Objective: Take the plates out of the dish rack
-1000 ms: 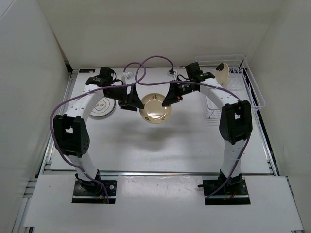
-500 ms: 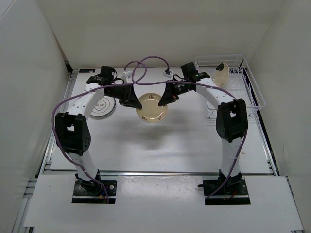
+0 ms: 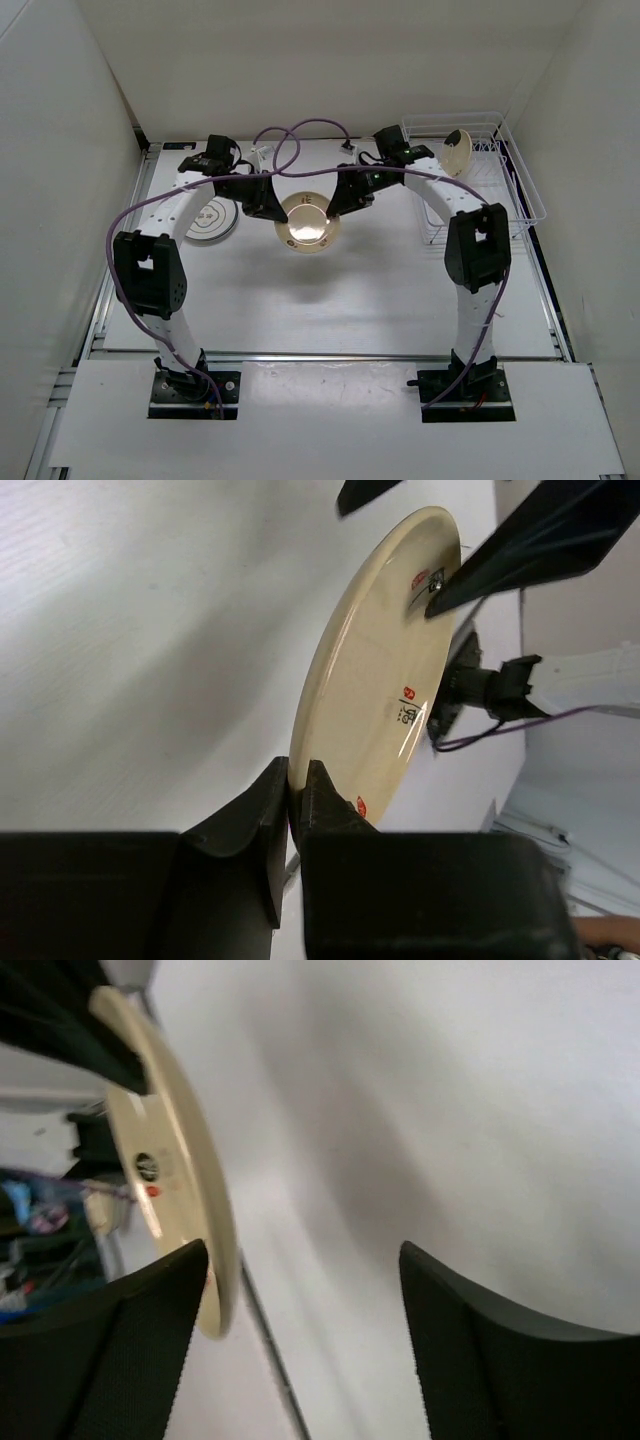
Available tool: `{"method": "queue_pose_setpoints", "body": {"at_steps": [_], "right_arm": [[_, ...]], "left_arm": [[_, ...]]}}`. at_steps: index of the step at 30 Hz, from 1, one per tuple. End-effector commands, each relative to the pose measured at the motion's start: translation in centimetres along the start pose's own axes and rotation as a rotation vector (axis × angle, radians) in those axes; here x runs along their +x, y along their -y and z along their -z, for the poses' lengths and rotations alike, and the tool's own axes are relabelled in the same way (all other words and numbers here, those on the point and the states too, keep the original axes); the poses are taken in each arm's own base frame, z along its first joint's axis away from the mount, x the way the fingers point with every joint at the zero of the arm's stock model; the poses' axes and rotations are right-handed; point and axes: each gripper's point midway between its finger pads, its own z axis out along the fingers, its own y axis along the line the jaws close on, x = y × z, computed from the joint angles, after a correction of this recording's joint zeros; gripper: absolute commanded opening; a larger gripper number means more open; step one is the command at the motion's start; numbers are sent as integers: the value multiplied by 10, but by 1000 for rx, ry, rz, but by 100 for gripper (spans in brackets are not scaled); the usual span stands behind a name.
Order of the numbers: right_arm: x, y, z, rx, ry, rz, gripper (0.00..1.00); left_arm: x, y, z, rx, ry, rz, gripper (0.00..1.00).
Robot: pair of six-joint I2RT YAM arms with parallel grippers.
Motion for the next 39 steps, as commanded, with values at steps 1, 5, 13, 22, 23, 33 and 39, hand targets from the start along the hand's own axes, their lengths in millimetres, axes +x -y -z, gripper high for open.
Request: {"method": "queue_pose_setpoints", "body": {"at_steps": [1, 5, 13, 22, 23, 33, 39], "right_arm": [[-36, 23, 52, 257, 113, 138, 82], [-61, 66, 118, 549, 256, 99, 85], [-66, 69, 195, 675, 387, 77, 88], [-49, 49, 240, 698, 459, 85, 90], [-45, 44, 241, 697, 458, 84, 90], [-20, 14, 236, 609, 460, 90, 91], [-13, 17, 239, 612, 456, 77, 92]], "left_arm": [[-25, -4, 8, -86, 70, -70, 11], [-38, -22, -2, -126, 72, -45, 11], [-73, -49, -24, -136, 77, -39, 11], [-73, -98, -65, -123, 15, 18, 11], [-76, -100, -67, -123, 17, 15, 11], [-76, -143, -91, -183, -9, 27, 11], [-74, -179, -89, -413, -12, 15, 40]]}}
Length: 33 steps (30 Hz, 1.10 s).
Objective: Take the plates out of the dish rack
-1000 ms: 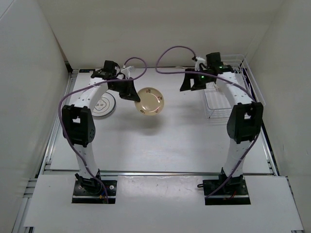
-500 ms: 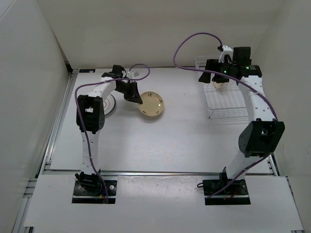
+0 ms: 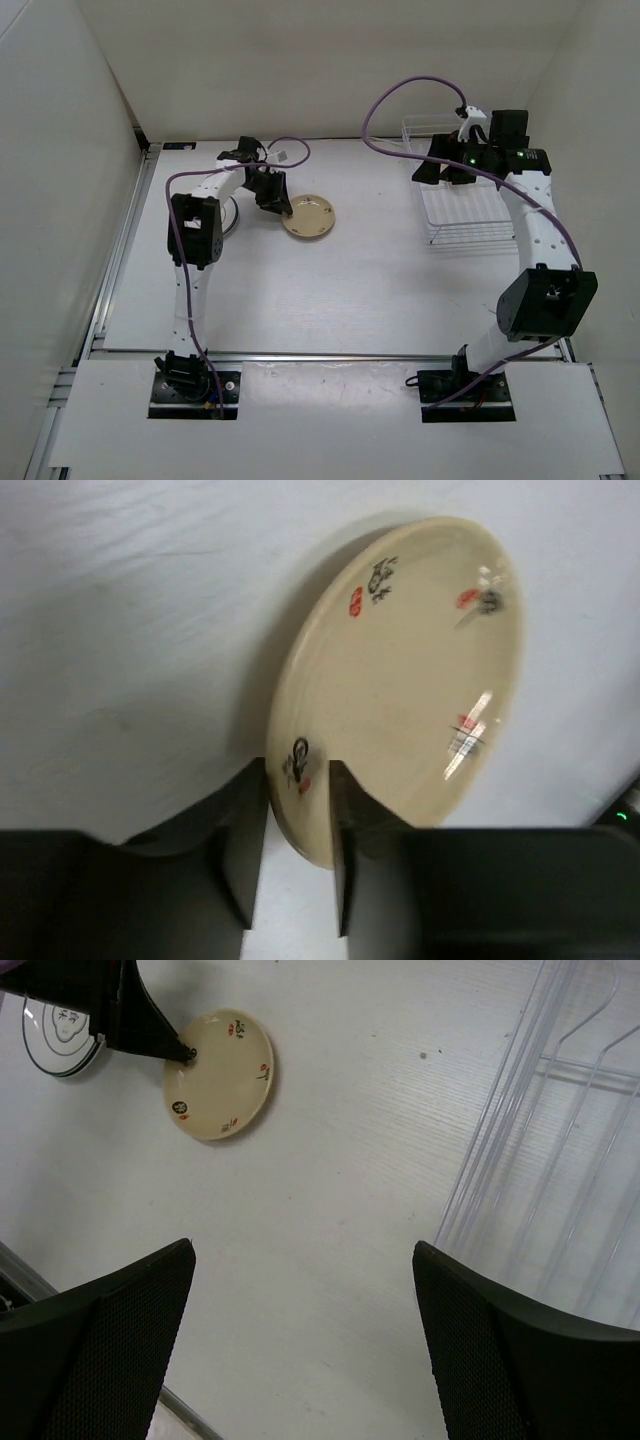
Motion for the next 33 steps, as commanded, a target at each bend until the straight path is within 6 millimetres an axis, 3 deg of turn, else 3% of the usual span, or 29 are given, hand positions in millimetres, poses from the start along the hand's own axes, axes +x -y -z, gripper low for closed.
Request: {"method": "queue_pose_setpoints", "body": {"at_steps": [1, 4, 7, 11, 13, 14, 16, 18, 19, 21, 22, 24, 25, 27, 28, 30, 31, 33], "right_arm": [[-4, -5, 10, -23, 26, 24, 92], [0, -1, 11, -16, 15, 19, 92], [-1, 6, 14, 27, 20, 47, 94], [-2, 27, 18, 149, 13, 70, 98], [-12, 59, 27, 342, 39, 74, 99], [-22, 71, 31, 412, 68, 77, 99], [-26, 101, 38, 578, 65, 69, 99], [-33, 114, 34, 622, 75, 71, 99], [-35, 119, 34, 629, 72, 74, 99], [-39, 128, 30, 636, 75, 54, 99], [-41, 135, 31, 645, 76, 46, 99], [-44, 148, 22, 653, 74, 27, 99], [-53, 149, 21, 654, 91, 34, 99], [-57, 159, 9, 653, 86, 32, 99], [-66, 160, 8, 654, 103, 38, 99], [-66, 170, -3, 654, 85, 44, 99], [-76, 170, -4, 647, 107, 63, 99], [-76, 179, -15, 646, 94, 58, 99]], "left_arm": [[-15, -20, 6, -176, 47, -54, 43], [-14, -28, 7, -243, 48, -60, 65], [-15, -28, 11, -327, 57, -84, 75], [-21, -29, 22, -480, 86, -125, 79], [-30, -18, 36, -537, 127, -157, 79], [-38, -21, 49, -594, 162, -172, 79], [-50, 5, 71, -620, 222, -224, 79], [-60, 25, 91, -637, 276, -276, 79], [-64, 48, 109, -622, 320, -312, 79], [-59, 66, 122, -590, 335, -348, 79], [-58, 90, 142, -558, 375, -385, 80], [-39, 109, 145, -478, 351, -414, 82], [-36, 125, 163, -445, 387, -430, 82], [-13, 129, 165, -402, 340, -439, 85], [-9, 137, 180, -399, 368, -459, 85], [11, 136, 181, -379, 327, -465, 86], [16, 142, 192, -371, 338, -485, 87], [35, 144, 189, -330, 289, -505, 91]]}}
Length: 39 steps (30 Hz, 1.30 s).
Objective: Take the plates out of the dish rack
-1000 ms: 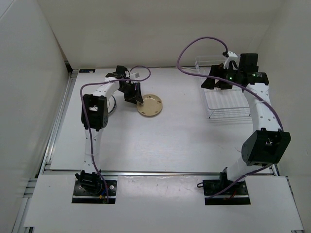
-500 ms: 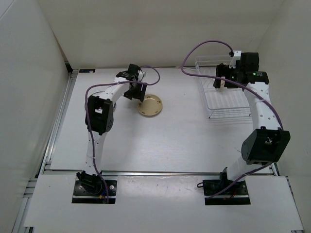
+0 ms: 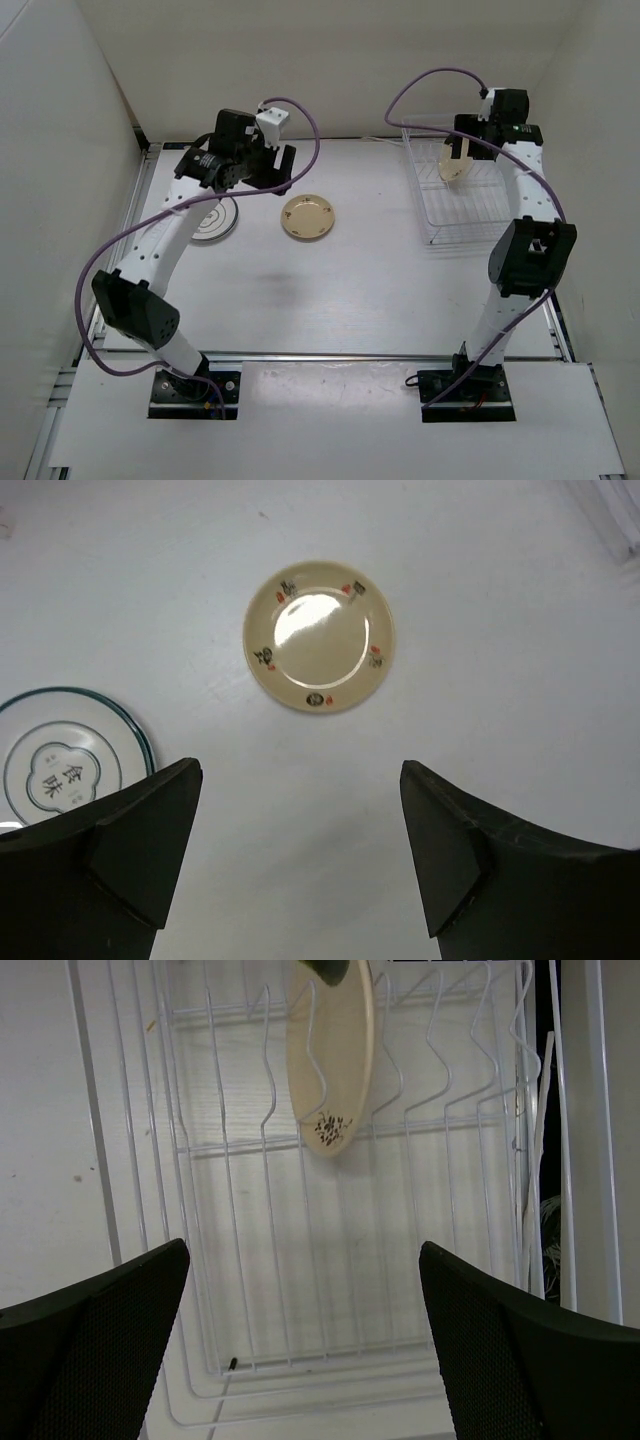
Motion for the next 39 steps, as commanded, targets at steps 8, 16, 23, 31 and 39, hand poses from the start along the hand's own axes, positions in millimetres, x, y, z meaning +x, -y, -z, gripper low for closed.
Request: {"method": "queue_pose_setpoints", "body": {"at_steps": [8, 16, 23, 31, 39], "right_arm": [[-31, 14, -42, 31, 66, 27, 96], [-31, 18, -80, 20, 63, 22, 86], [-25, 24, -105, 26, 57, 15, 71], [-16, 37, -129, 39, 42, 12, 48], [-17, 44, -136, 48, 50, 27, 0]], "left_arm": [[76, 61, 28, 374, -187, -45, 95], [95, 61, 31, 369, -228, -34, 97], [106, 61, 28, 374, -265, -33, 97], [104, 68, 23, 422, -275, -19, 97], [106, 68, 20, 423, -284, -17, 97]]}}
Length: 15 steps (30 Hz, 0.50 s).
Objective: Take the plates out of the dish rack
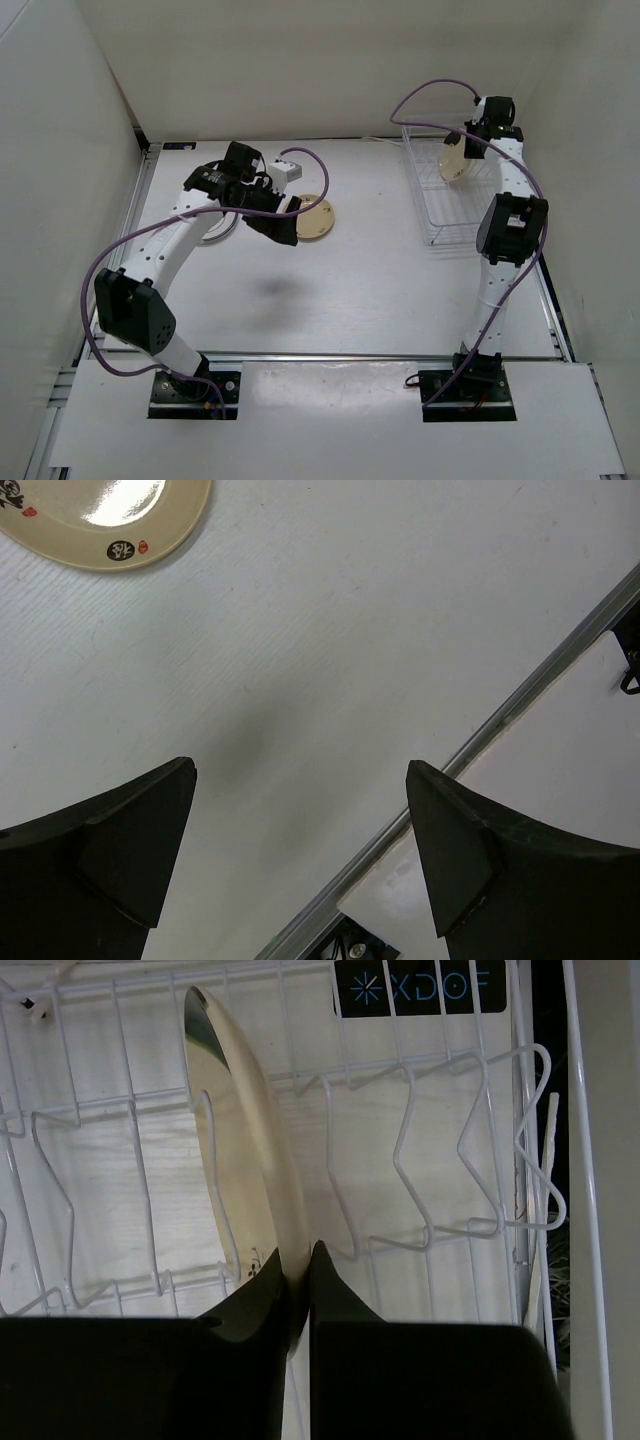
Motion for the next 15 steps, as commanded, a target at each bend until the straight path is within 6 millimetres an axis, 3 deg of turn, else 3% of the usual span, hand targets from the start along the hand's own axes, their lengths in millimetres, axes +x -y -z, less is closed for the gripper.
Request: {"method": "queue_pose_setpoints", "body": {"at_steps": [1, 5, 6, 9, 15], "right_arm": [[-24, 6, 1, -3, 75, 14, 0], [-54, 8, 33, 5, 145, 16, 0], [-71, 13, 51, 27, 187, 16, 0], [-95, 16, 89, 46, 253, 7, 0], [-126, 28, 158, 73, 362, -33, 0]], "left_arm": [[-6, 5, 3, 29, 16, -18, 97], [-6, 3, 3, 20, 15, -18, 97], [-6, 3, 3, 20, 15, -18, 97], [-6, 3, 3, 20, 15, -18, 97], [-9, 0, 8, -12, 29, -28, 97]]}}
